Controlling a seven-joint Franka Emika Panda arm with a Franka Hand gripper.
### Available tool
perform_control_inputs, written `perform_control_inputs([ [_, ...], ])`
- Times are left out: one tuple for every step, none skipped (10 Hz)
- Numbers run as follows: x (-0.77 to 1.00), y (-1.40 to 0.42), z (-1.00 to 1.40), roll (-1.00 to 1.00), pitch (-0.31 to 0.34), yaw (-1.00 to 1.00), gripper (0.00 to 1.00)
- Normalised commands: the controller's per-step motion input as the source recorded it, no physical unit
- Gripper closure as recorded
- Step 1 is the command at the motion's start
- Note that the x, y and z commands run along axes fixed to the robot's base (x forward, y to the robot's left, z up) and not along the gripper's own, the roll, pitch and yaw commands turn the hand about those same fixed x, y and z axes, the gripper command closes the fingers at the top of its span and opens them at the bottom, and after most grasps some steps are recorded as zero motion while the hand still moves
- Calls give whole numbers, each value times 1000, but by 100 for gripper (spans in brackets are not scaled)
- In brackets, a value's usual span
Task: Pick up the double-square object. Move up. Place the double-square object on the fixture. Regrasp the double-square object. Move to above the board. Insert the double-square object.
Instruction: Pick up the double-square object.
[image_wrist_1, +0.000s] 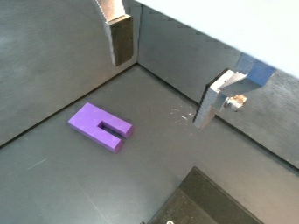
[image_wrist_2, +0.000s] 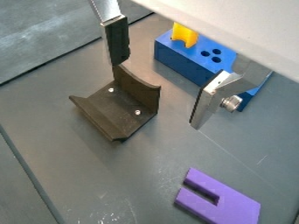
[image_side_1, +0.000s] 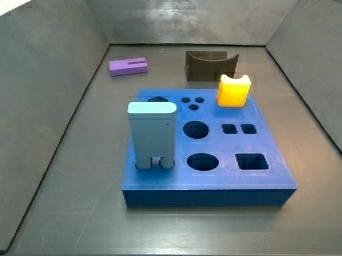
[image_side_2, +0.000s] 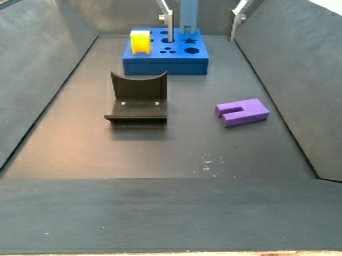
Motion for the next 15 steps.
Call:
perform_control_inputs([
  [-140,0,0,0,0,-109,0],
  [-69,0,0,0,0,-106,0],
  [-20,0,-11,0,0,-77,0],
  [-114,0,-89,0,0,-283,0],
  [-351,94,-174,3,0,-571,0],
  [-517,120,-257,3,0,-714,0],
  [-466,97,-303,0,0,-783,0],
  [-466,97,-297,0,0,-794,0],
  [-474,97,-331,0,-3,-789,0],
  [-494,83,-511,0,-41,-766,0],
  [-346,0,-651,-37,-69,-854,0],
  [-160,0,-797,-84,-91,-949,0],
  [-117,0,-769,-73,-137,-986,0],
  [-86,-34,-609,-70,-229,-989,0],
  [-86,-31,-609,-69,-229,-991,0],
])
